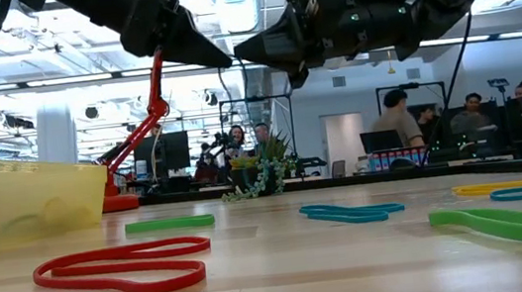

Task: Pick and place items into bin
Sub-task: Put the blue rubber band into the yellow bin

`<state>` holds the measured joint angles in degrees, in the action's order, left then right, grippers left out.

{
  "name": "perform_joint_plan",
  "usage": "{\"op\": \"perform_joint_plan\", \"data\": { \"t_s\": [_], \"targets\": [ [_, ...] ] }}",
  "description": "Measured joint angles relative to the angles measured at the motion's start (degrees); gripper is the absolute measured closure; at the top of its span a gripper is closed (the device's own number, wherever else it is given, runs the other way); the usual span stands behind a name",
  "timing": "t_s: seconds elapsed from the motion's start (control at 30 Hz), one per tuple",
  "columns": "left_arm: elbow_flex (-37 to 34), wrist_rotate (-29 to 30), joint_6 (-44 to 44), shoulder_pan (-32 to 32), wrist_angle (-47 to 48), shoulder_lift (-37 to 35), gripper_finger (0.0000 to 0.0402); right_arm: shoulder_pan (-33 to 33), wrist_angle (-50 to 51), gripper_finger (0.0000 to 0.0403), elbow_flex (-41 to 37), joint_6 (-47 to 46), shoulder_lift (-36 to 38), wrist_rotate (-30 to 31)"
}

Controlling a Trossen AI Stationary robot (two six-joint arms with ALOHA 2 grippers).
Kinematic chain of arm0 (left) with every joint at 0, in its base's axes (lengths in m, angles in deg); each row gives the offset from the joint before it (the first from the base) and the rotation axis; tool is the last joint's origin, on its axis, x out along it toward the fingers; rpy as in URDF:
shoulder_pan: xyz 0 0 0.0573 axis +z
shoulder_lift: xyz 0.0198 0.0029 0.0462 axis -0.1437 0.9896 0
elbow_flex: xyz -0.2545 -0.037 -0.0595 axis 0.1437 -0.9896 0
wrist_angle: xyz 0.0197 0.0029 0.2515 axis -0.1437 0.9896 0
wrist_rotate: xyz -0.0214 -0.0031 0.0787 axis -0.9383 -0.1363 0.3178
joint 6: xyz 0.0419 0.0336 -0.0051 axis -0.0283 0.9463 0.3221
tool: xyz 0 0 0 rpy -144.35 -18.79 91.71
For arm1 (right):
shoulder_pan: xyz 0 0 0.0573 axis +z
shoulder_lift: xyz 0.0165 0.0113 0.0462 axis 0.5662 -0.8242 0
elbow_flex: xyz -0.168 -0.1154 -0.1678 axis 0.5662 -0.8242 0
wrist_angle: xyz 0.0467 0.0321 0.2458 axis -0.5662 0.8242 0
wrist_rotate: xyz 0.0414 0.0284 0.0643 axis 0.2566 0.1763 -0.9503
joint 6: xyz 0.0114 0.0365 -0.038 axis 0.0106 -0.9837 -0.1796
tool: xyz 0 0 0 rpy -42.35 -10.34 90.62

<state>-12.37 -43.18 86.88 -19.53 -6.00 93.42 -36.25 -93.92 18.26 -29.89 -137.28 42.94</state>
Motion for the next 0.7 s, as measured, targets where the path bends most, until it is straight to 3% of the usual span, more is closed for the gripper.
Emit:
{"op": "perform_joint_plan", "data": {
  "t_s": [0.07, 0.27, 0.4, 0.5, 0.57, 0.63, 0.7],
  "targets": [
    [0.0, 0.0, 0.0, 0.0, 0.1, 0.0, 0.0394, -0.1, 0.4, 0.0403, 0.0, -0.1, 0.0, 0.2],
    [0.0, 3.6, 0.0, -0.2, 1.1, 0.0, 0.0399, -0.3, 2.6, 0.0399, 0.0, -2.0, 0.0, 0.6],
    [0.0, 13.3, -0.1, -1.5, 6.2, -0.1, 0.0399, -0.3, 8.4, 0.0375, 0.0, -2.0, 0.0, 0.7],
    [1.0, 26.1, -2.8, -3.2, 14.9, -0.9, 0.04, -0.3, 11.1, 0.0351, 0.0, -2.0, 0.0, 0.8],
    [3.0, 31.3, -8.2, -4.7, 23.1, -1.8, 0.0401, -0.3, 12.1, 0.0337, 0.0, -2.0, 0.0, 0.8],
    [5.9, 30.5, -15.1, -6.4, 32.2, -2.7, 0.0401, -0.3, 12.9, 0.0325, 0.0, -2.1, 0.0, 1.1],
    [9.5, 25.0, -23.3, -8.0, 43.1, -3.4, 0.0401, -0.3, 13.5, 0.0317, 0.0, -2.1, 0.0, 1.5]
  ]
}}
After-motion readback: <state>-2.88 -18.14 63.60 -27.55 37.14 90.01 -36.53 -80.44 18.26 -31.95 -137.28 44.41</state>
